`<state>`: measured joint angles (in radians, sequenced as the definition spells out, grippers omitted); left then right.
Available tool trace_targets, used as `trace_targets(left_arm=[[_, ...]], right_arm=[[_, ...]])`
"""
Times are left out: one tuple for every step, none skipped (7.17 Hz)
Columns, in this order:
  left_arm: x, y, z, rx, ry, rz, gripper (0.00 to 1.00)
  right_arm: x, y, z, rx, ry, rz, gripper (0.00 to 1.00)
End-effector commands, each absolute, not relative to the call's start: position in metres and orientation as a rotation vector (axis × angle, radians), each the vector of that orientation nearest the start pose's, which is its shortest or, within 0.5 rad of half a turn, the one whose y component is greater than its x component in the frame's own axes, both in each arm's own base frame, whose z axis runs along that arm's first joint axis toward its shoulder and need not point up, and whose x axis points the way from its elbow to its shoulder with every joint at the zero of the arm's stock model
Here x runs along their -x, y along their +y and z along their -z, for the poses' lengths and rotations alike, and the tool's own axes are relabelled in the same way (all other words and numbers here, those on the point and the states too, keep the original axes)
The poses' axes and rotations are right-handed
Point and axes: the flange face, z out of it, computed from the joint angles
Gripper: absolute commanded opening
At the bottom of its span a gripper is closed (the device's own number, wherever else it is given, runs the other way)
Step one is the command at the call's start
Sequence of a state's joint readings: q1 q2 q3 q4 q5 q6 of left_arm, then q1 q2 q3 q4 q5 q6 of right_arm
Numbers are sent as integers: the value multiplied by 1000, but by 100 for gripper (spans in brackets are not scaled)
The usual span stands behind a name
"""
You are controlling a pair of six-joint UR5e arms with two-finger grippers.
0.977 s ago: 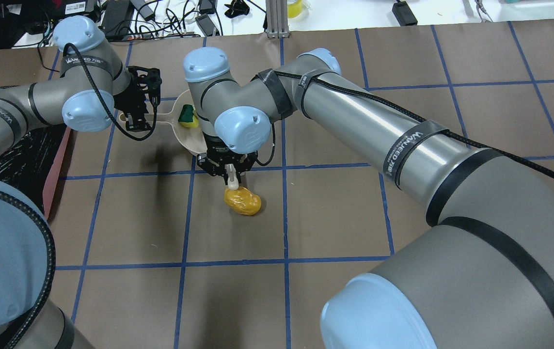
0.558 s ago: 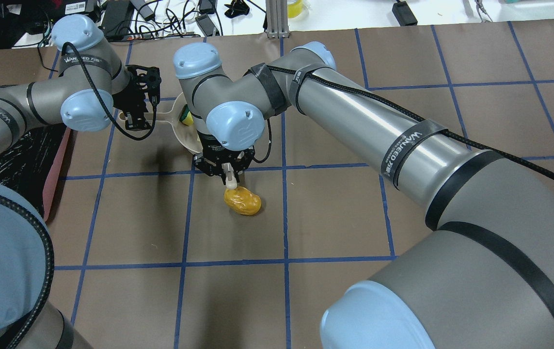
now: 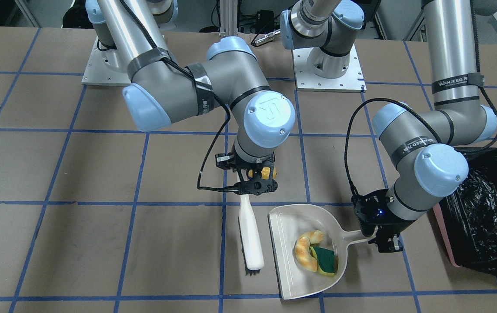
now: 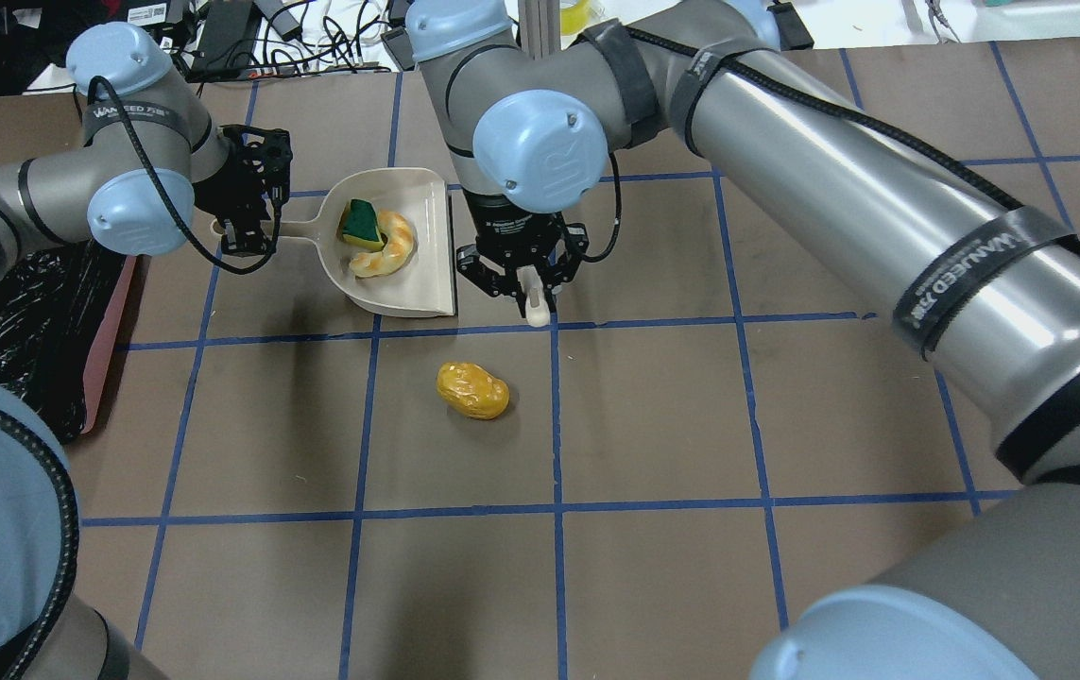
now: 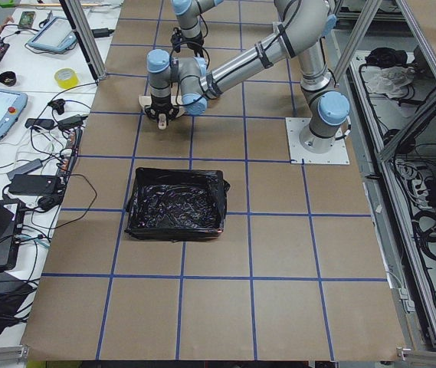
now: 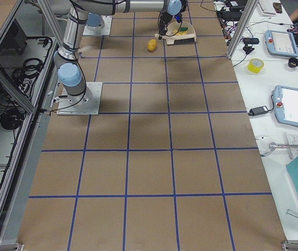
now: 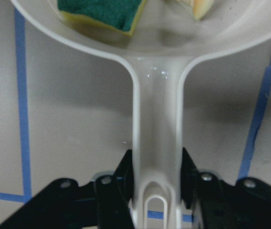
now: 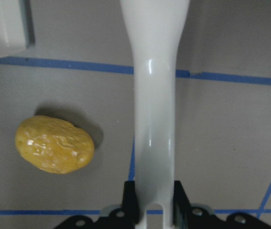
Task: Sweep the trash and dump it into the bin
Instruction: 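Move the brush behind the yellow potato with the right gripper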
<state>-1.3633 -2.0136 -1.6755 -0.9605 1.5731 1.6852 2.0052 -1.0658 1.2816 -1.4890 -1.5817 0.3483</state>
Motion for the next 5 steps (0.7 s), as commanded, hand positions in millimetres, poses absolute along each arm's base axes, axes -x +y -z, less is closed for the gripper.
trace_targets(left_arm=[[-32, -595, -239, -2197, 2225, 4, 0], [-43, -576, -241, -2229, 2206, -6, 0], [-37, -552, -241, -2249, 2204, -19, 0], [-31, -534, -245, -2246, 2198, -39, 0], [-26, -521, -249, -2235, 2197, -59, 0]], right_arm=[[-363, -486, -328, 53, 3256, -561, 0], [-349, -453, -316, -15, 3257, -585, 0], [-340, -417, -303, -101, 3254, -571, 0], [-337, -390, -280, -194, 3239, -591, 0], [-354, -356, -268, -236, 3183, -660, 0]])
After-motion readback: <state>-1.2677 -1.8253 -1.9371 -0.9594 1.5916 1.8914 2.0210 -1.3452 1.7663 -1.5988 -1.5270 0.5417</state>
